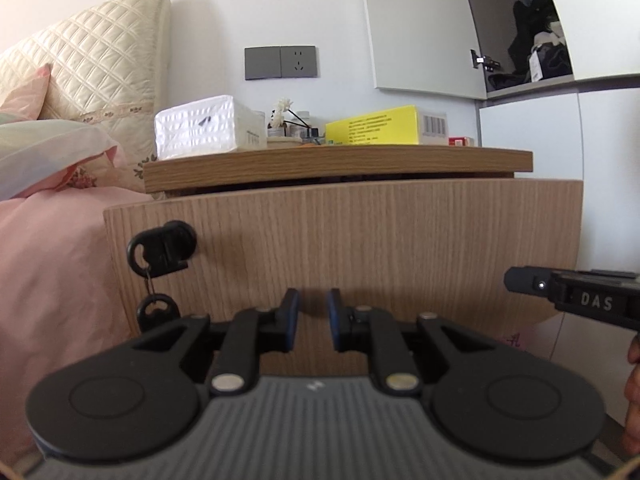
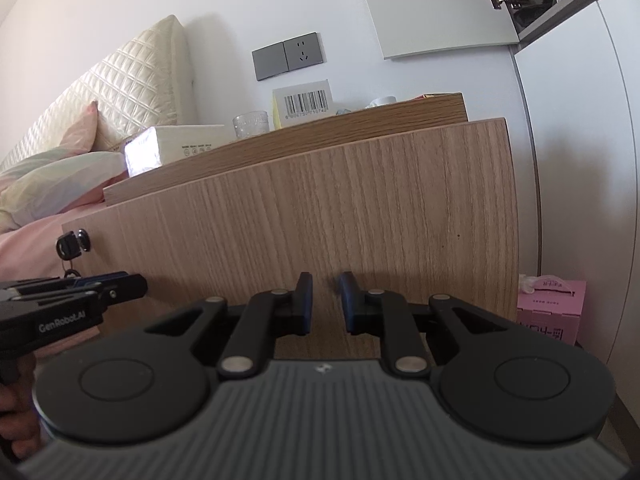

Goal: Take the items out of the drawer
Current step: 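Push the drawer front into the cabinet with both tools' fingers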

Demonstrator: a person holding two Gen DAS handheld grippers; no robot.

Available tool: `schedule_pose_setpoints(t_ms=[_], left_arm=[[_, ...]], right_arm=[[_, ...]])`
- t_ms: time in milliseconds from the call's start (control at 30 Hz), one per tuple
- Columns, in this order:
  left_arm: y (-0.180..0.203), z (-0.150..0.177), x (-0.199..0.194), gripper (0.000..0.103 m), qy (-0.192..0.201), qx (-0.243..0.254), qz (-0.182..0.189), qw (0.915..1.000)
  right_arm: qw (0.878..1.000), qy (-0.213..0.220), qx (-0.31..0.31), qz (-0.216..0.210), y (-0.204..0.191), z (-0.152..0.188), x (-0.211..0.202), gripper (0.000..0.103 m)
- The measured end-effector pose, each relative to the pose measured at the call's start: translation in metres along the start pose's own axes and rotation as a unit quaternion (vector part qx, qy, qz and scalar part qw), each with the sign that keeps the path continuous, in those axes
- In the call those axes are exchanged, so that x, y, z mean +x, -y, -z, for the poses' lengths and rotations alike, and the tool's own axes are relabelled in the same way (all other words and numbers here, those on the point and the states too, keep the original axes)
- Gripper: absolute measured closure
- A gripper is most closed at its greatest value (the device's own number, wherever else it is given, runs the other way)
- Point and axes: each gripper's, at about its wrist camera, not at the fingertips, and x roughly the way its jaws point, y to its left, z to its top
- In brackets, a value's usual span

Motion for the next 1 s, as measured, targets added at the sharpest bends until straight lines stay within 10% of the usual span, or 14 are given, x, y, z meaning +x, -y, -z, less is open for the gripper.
schedule_pose_setpoints(t_ms=[1000], left_arm=[[0.0, 0.0, 0.086, 0.084, -0.015, -0.04, -0.003, 0.9991]], right_arm=[[1.0, 0.022, 0.015, -0.004, 0.019, -0.009, 0.075, 0.084]])
